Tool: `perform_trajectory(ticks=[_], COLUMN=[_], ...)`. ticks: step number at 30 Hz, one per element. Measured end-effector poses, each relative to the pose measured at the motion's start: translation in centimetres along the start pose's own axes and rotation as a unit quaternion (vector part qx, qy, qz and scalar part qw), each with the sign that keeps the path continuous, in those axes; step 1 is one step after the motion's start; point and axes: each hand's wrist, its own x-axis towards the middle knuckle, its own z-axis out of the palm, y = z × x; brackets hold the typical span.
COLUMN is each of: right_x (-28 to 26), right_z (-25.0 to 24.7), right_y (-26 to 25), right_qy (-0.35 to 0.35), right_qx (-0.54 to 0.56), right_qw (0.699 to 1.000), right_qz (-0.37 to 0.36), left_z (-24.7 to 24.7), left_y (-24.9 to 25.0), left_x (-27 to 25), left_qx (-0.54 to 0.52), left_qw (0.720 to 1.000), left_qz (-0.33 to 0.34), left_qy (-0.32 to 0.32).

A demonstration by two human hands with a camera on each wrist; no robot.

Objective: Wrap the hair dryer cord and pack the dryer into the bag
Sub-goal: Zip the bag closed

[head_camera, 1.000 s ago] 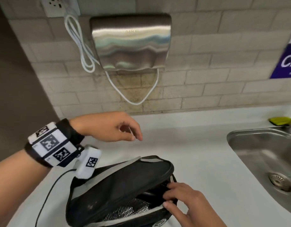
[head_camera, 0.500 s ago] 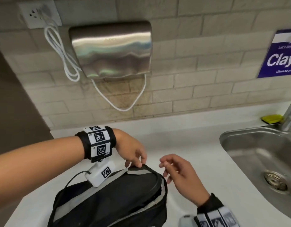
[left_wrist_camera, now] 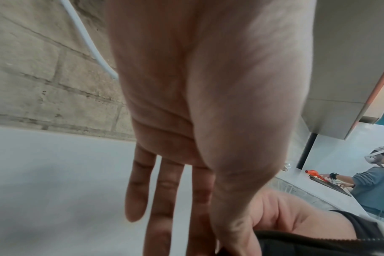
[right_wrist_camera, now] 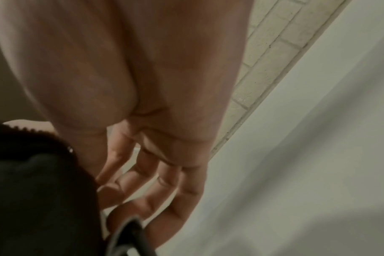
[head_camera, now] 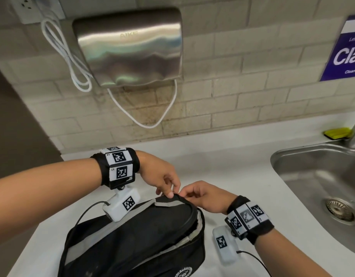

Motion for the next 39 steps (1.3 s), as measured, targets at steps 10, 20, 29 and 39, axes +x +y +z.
perform_trajectory(ticks=[10,20,29,39], right_x=[-3.1,-7.8,-9.0,-10.0], right_z=[1.6,4.0,8.7,10.1], right_y=[-2.4,-3.7,-3.9,-3.0], right_qy=[0.147,0.142,0.176,0.337], right_qx=[-0.440,-0.456,-0.350,-0.124], right_qw=[0.882,0.878,0.920,0.933], right_qz=[-0.084,-0.024,0.020,0.032], left_z=[-0.4,-1.5,-1.9,2.7], left_y=[-0.6,-1.1,-0.7,8.3], left_x=[0.4,0.6,-0.3,-13.6], left_qx=[0.020,0.056,0.067,0.208], left_qw=[1.000,0.993,0.992,0.885], left_qz=[-0.018,-0.098,-0.104,-0.124], left_qy=[-0.012,-0.019,0.018,0.397])
